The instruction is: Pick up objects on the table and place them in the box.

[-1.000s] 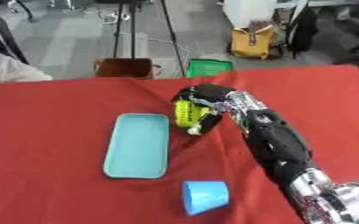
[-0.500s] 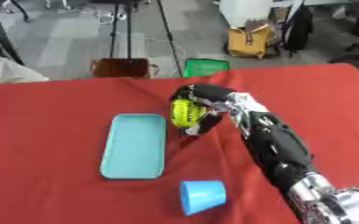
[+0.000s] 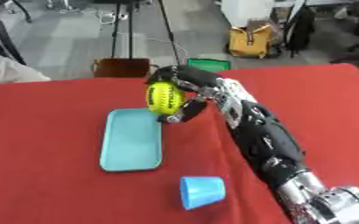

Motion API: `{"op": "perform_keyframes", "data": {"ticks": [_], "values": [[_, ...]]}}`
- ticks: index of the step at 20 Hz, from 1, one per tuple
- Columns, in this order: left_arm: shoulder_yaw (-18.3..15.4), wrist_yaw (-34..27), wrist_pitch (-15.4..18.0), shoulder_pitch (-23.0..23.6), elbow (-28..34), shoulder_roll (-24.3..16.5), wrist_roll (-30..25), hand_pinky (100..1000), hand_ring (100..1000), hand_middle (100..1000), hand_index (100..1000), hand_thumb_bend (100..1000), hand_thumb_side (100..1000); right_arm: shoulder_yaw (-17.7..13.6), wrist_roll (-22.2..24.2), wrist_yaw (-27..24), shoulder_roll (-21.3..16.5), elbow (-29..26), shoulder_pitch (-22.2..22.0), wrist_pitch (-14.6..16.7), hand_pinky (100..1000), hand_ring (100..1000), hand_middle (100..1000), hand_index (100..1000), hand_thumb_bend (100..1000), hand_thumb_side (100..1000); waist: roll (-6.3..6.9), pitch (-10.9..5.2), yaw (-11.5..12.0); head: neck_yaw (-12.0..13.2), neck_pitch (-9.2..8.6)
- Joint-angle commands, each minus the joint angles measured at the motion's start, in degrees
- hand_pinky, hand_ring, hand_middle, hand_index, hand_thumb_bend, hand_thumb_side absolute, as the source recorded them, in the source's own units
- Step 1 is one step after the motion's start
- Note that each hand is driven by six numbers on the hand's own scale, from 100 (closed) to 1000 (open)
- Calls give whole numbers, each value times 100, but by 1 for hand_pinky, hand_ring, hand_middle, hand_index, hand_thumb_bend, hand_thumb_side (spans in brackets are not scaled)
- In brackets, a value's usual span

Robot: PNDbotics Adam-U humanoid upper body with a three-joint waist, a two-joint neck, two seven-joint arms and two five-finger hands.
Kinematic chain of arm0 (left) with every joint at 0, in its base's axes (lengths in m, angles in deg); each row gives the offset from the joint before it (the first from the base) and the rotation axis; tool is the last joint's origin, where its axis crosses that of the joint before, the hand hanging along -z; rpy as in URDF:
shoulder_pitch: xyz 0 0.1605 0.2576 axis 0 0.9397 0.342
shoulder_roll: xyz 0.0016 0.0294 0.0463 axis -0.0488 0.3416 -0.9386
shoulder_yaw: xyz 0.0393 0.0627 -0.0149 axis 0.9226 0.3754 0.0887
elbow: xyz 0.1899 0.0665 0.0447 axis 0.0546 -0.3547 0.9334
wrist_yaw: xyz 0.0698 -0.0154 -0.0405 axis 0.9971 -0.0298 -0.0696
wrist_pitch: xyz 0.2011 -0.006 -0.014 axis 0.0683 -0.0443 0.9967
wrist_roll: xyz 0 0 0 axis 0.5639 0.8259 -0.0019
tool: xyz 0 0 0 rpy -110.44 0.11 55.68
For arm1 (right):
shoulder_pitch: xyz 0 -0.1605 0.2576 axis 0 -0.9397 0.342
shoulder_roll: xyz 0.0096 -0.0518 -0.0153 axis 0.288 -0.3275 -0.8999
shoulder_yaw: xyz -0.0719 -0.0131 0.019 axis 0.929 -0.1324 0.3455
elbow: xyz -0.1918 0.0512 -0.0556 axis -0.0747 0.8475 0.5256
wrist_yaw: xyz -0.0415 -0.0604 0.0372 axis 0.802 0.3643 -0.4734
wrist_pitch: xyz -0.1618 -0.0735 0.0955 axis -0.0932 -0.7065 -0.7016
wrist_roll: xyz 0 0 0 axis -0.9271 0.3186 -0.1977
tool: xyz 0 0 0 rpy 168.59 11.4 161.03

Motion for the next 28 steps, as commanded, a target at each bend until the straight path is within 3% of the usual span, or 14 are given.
{"op": "perform_keyframes", "data": {"ticks": [1,2,3,11,18,19,20,21,22,23,24,25,28], "values": [[11,-70,-11,-109,110,-109,-21,595,1000,1000,980,560,780,68,286,-229,126,-162,125,132,284,469,750,854,269,100,4,-116,49,-44,-70],[14,-86,-15,-121,110,-113,-25,596,1000,1000,980,561,778,67,356,-264,160,-162,115,143,290,466,749,855,342,100,1,-117,63,-48,-72],[20,-102,-15,-147,110,-115,-31,596,1000,1000,980,564,774,72,424,-290,219,-164,97,154,297,467,752,856,256,100,-3,-113,94,-62,-78],[63,-267,-39,-337,110,-119,-87,598,1000,1000,980,573,764,114,752,-194,522,-261,-88,165,317,476,759,863,250,100,-16,-59,286,-173,-143],[115,-389,-85,-475,110,-120,-161,599,1000,1000,980,577,761,96,696,53,555,-283,-160,208,337,491,768,870,263,100,-36,-15,379,-213,-194],[114,-392,-90,-480,110,-120,-165,598,1000,1000,979,576,767,102,678,112,539,-281,-165,215,469,579,799,887,284,125,-46,-3,369,-213,-218],[113,-390,-99,-486,110,-117,-167,598,1000,1000,979,576,767,107,657,202,522,-282,-173,229,469,579,799,887,284,125,-56,8,357,-212,-240],[115,-387,-107,-491,110,-115,-169,597,1000,1000,979,575,770,117,652,298,513,-257,-188,240,654,736,850,912,289,228,-61,17,349,-211,-257],[120,-381,-114,-493,110,-113,-173,597,1000,1000,979,575,770,144,687,394,514,-202,-203,246,654,736,850,912,289,228,-64,21,342,-210,-269],[122,-377,-117,-493,110,-111,-175,597,1000,1000,979,575,770,170,728,469,515,-149,-215,248,775,825,883,927,315,305,-64,23,335,-208,-275],[122,-375,-118,-492,110,-110,-174,597,1000,1000,979,575,770,192,777,526,518,-102,-222,250,775,825,883,927,315,305,-63,24,330,-206,-279],[122,-375,-117,-491,110,-110,-172,596,1000,1000,979,574,769,207,817,563,518,-70,-230,250,859,878,905,937,356,374,-62,24,322,-204,-281],[121,-370,-111,-484,110,-112,-172,596,1000,1000,979,574,770,221,887,602,515,-36,-244,251,862,880,905,938,357,377,-57,24,306,-199,-282]]}}
